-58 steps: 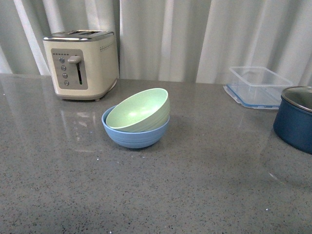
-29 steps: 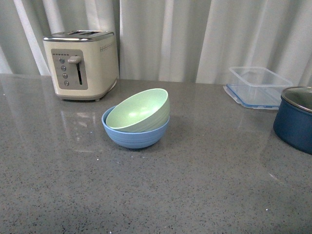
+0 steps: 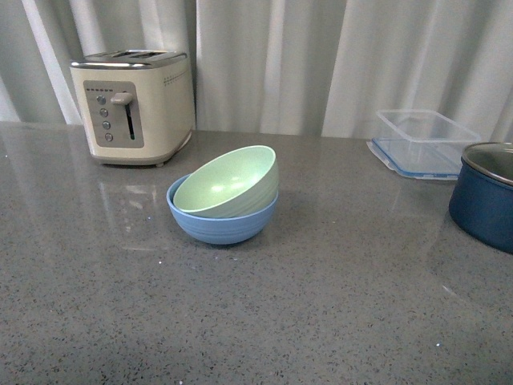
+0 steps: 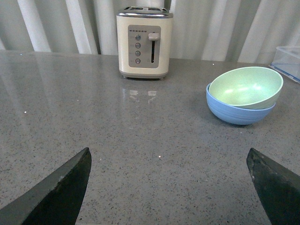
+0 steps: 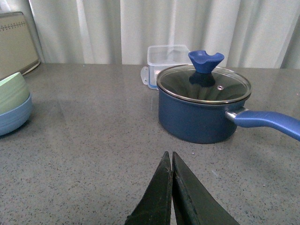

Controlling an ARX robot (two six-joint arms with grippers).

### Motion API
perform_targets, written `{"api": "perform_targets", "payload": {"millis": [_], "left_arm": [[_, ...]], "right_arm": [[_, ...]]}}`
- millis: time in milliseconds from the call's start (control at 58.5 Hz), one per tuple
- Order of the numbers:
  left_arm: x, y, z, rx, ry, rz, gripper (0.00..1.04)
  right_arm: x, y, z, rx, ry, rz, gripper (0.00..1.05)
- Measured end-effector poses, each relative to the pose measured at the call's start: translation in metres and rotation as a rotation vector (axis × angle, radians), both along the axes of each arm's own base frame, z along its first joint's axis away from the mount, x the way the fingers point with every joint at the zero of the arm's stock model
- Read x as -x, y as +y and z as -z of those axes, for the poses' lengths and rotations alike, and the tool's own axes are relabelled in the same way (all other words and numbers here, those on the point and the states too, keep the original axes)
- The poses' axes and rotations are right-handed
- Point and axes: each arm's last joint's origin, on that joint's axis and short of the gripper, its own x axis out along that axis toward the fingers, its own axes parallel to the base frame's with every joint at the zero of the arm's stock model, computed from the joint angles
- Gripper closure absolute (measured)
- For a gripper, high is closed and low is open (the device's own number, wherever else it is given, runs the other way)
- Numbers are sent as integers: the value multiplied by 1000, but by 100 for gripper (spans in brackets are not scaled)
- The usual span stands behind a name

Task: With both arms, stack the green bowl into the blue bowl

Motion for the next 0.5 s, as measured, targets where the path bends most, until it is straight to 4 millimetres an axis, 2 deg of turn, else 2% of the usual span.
{"api": "perform_targets", "payload": {"millis": [496], "left_arm": [[0,0,0,0,0,0,7]], "right_arm": [[14,0,-2,0,-10,0,104]]}}
